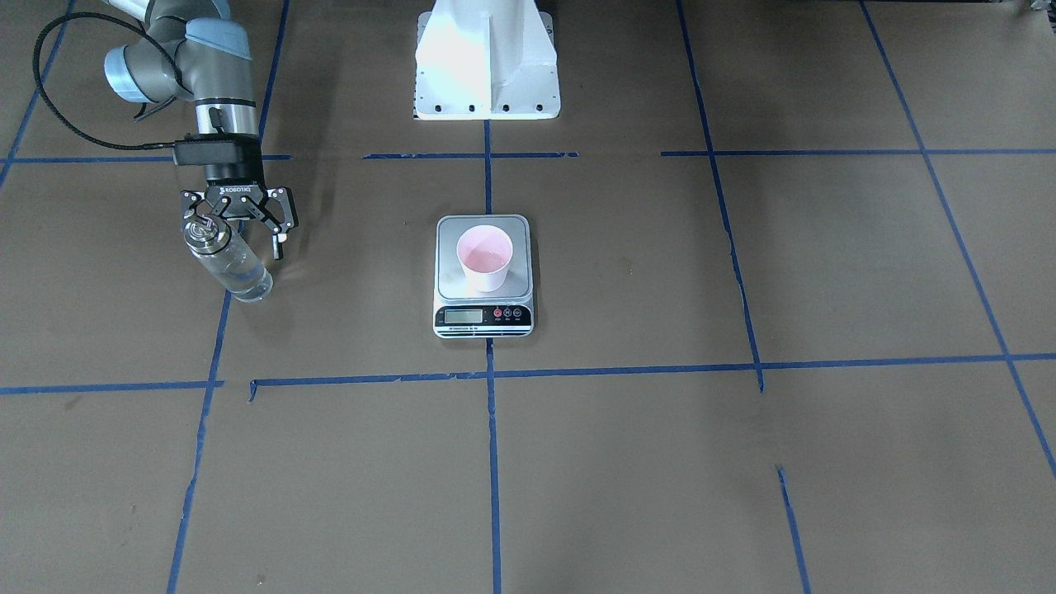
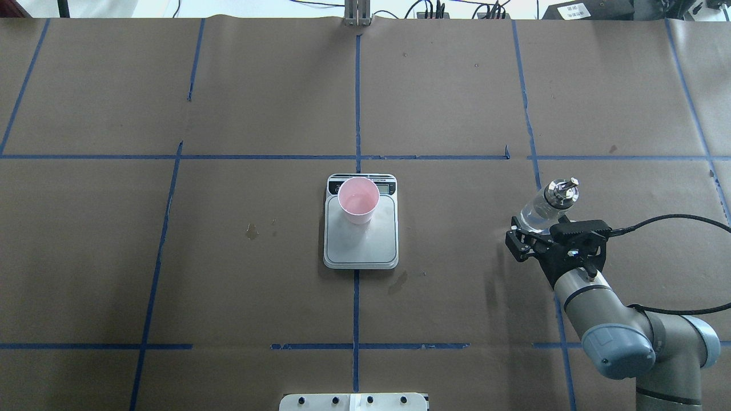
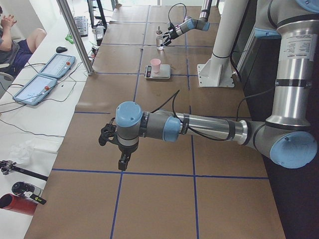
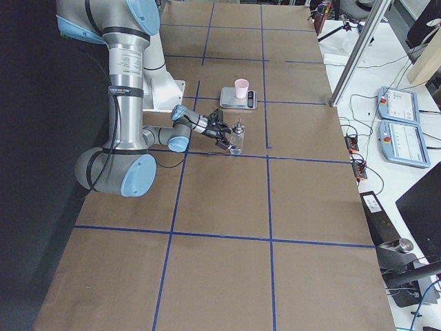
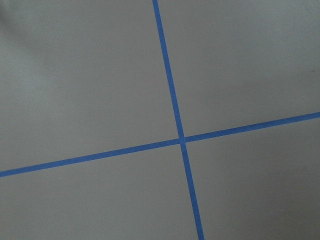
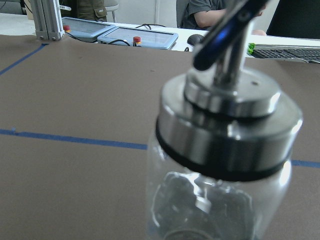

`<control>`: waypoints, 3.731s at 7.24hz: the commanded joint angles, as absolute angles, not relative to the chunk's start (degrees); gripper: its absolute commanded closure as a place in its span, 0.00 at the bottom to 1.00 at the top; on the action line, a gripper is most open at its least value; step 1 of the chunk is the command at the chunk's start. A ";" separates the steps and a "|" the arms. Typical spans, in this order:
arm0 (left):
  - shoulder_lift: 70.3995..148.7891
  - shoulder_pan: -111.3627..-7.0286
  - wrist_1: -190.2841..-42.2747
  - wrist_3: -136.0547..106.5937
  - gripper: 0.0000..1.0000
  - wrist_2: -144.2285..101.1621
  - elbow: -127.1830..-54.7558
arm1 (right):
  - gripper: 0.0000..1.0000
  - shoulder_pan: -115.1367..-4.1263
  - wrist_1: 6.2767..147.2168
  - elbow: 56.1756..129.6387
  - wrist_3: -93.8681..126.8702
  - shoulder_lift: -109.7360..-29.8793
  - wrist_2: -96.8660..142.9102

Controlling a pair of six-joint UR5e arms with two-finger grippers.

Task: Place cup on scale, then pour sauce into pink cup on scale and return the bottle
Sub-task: 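Lift the bottle with the right gripper and carry it toward the cup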

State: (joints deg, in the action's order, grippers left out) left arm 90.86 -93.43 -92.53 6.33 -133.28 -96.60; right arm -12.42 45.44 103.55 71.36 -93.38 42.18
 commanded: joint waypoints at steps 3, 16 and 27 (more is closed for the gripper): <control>90.79 -93.43 -92.46 6.33 0.00 -133.24 -96.68 | 0.00 -13.97 45.35 103.45 71.54 -93.08 41.04; 90.79 -93.43 -92.46 6.33 0.00 -133.24 -96.68 | 1.00 -15.99 44.91 105.20 66.40 -92.46 39.73; 85.87 -93.43 -92.63 6.33 0.00 -133.33 -96.68 | 1.00 -17.14 47.19 109.51 50.34 -85.62 40.52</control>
State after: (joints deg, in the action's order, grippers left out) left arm 85.80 -93.43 -92.40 6.32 -133.30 -96.62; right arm -17.16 46.08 109.80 56.36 -87.07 40.51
